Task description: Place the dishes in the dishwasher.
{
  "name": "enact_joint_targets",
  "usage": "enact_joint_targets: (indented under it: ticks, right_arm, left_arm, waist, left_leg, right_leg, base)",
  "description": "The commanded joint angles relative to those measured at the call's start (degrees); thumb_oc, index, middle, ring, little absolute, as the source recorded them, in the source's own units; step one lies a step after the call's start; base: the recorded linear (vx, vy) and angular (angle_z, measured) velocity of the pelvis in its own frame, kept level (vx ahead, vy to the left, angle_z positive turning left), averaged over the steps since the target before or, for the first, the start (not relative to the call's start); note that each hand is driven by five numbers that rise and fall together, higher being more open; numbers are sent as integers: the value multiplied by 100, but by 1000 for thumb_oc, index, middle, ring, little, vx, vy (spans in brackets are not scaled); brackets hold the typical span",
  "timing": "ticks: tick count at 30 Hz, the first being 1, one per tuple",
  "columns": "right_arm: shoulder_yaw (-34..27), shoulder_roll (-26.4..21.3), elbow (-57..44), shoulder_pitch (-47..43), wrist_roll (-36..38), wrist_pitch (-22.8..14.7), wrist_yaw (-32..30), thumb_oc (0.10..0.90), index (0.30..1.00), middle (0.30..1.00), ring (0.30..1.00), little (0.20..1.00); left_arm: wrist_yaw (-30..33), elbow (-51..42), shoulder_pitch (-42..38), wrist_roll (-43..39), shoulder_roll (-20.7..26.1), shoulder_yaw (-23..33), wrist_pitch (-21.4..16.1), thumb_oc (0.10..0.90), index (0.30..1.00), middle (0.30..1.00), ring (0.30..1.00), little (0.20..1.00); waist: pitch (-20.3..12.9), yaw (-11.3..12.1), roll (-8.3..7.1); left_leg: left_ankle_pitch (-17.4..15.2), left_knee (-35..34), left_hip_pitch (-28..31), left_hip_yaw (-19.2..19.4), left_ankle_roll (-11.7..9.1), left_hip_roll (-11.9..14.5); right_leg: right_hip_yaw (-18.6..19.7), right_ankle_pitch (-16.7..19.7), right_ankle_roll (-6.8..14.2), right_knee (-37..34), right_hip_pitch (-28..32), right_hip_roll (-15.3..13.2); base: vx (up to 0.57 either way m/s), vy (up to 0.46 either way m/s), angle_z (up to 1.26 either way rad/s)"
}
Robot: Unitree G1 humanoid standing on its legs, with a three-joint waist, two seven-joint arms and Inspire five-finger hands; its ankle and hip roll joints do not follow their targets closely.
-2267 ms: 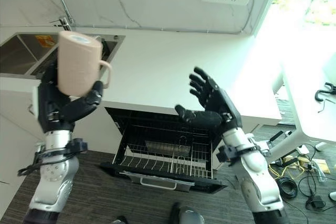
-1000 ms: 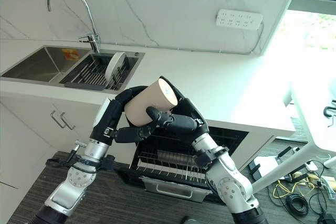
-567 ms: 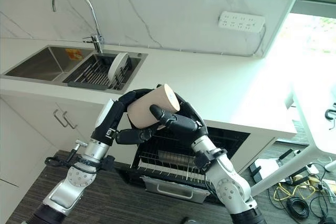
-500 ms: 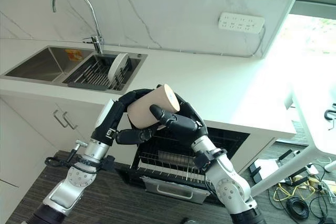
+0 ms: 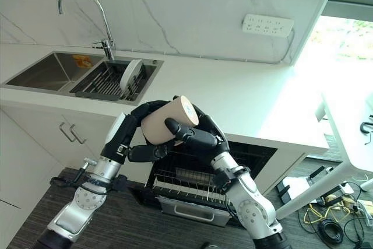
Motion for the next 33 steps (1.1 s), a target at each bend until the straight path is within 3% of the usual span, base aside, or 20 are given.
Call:
enact_joint_targets:
  ticks: [1,9,15,19,21,23,28,31,33]
  right_arm:
    - [-770,202,-412,-308,45,-839,86,400,300,300,300,300]
    - [-1161,192,-385,-242,-81,-823,71,400,300,300,300,300]
    - [-1358,208,-431,-198,-191,-835,-100,400,300,300,300,300]
    - [-1451,317,-413,-118,-76,-904,-108,400,300,300,300,300]
    - [-1475,402,-362,24,-40,-1011,53,400,300,300,300,300]
    - [-1528,403,-255,66,46,-1132,292,400,300,300,300,300]
    - [-1398,288,-207,-179,48,-1259,235,400,300,300,300,300]
    - [-1456,208,-210,-284,50,-1178,87,400,300,300,300,300]
    - [-1605,161,-295,-256,111,-1067,21,400,300,300,300,300]
  left_arm:
    - [899,-215,-277,-290,21,953,-371,800,900,900,900,900]
    - [1277,52,108,-291,-4,1572,-486,800,900,900,900,900]
    - [1164,146,170,-355,-37,1773,-475,800,900,900,900,900]
    - [1090,217,220,-197,0,1811,-428,800,900,900,900,900]
    - [1096,221,228,-166,105,1922,-465,800,900,900,900,900]
    - [1177,228,266,-182,223,2137,-550,800,900,900,900,900]
    - [1571,454,96,-108,257,2100,-583,800,900,900,900,900]
    - [1322,336,155,-409,184,2155,-518,800,900,900,900,900]
    - [780,120,264,-660,94,2186,-463,800,900,900,900,900]
  waist:
    - [-159,93,-46]
    - [-165,164,-68]
    - [-129,164,-82]
    - [-69,51,-171]
    - [-11,-67,-284]
    - [58,22,-256]
    - [67,135,-165]
    - [0,184,-119]
    - [-46,173,-98]
  left_leg:
    - [-264,33,55,-294,-260,132]
    - [-269,33,64,-303,-256,76]
    - [-398,33,76,-412,-123,-210]
    - [-422,33,22,-494,-53,-367]
    - [-459,33,-43,-551,35,-509]
    - [-445,33,-6,-273,53,-352]
    - [-266,33,-24,-157,-64,-57]
    - [-150,33,-30,-195,-203,118]
    - [-64,33,-42,-168,-311,273]
  right_leg:
    - [-48,-158,782,-420,746,-319]
    - [-103,-145,797,-420,773,-373]
    - [72,-31,910,-420,680,-448]
    - [303,292,1027,-420,328,-555]
    - [652,726,1073,-420,169,-633]
    - [278,693,1087,-420,479,-743]
    - [-15,254,986,-420,512,-633]
    - [-83,86,929,-420,601,-490]
    - [-168,-24,839,-420,688,-412]
  base:
    - [-13,40,1]
    - [-9,105,1]
    - [42,177,-3]
    - [-8,65,-27]
    - [-51,-81,-27]
    - [-123,-98,-12]
    - [-66,-155,-21]
    - [30,-181,-14]
    - [26,-152,-11]
